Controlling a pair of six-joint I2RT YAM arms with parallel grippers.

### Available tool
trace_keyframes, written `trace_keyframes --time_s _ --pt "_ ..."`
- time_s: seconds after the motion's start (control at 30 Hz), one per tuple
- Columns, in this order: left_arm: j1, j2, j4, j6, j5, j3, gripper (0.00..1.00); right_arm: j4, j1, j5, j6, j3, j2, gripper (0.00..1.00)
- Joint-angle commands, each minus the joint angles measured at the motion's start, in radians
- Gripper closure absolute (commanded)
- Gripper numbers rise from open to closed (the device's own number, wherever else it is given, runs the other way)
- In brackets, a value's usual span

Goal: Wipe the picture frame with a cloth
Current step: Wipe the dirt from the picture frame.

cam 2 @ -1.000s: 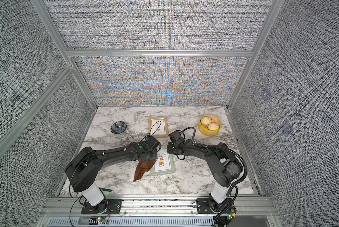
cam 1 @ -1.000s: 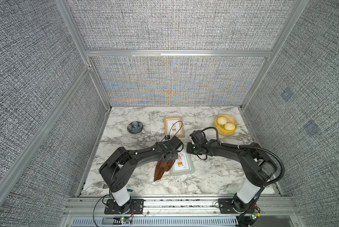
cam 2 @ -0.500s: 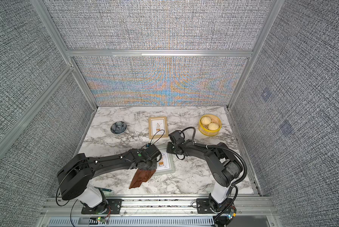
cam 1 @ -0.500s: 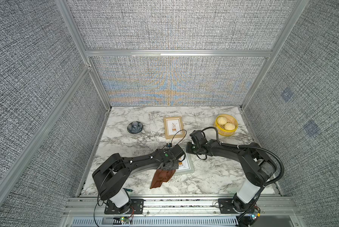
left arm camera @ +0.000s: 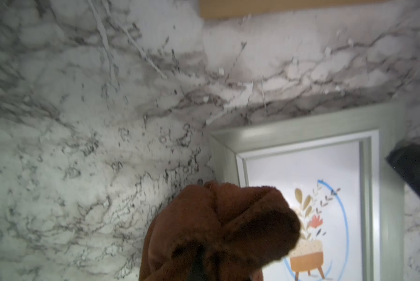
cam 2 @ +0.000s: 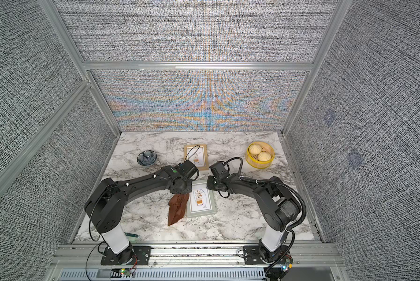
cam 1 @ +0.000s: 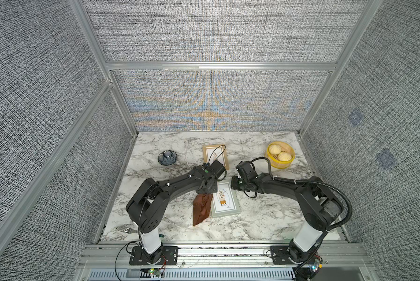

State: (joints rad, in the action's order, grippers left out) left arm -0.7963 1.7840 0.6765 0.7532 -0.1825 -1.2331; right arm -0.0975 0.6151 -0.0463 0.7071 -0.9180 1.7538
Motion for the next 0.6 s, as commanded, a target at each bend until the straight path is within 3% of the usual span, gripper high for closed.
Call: trace_keyframes --time_s 0.0,0.27,0.57 --pt "0.018 0.033 -0.012 -0.082 -0.007 -0.051 1.00 -0.195 0.000 0.034 -0.009 0.023 0.023 0.89" --pt "0.020 0.113 -0.038 -0.068 0.040 -0.074 1.00 -0.190 -0.003 0.027 -0.006 0.027 0.021 0.90" --pt "0.000 0.050 -0.075 -0.004 0.096 0.115 1.00 -0.187 -0.013 0.039 0.008 0.034 0.025 0.91"
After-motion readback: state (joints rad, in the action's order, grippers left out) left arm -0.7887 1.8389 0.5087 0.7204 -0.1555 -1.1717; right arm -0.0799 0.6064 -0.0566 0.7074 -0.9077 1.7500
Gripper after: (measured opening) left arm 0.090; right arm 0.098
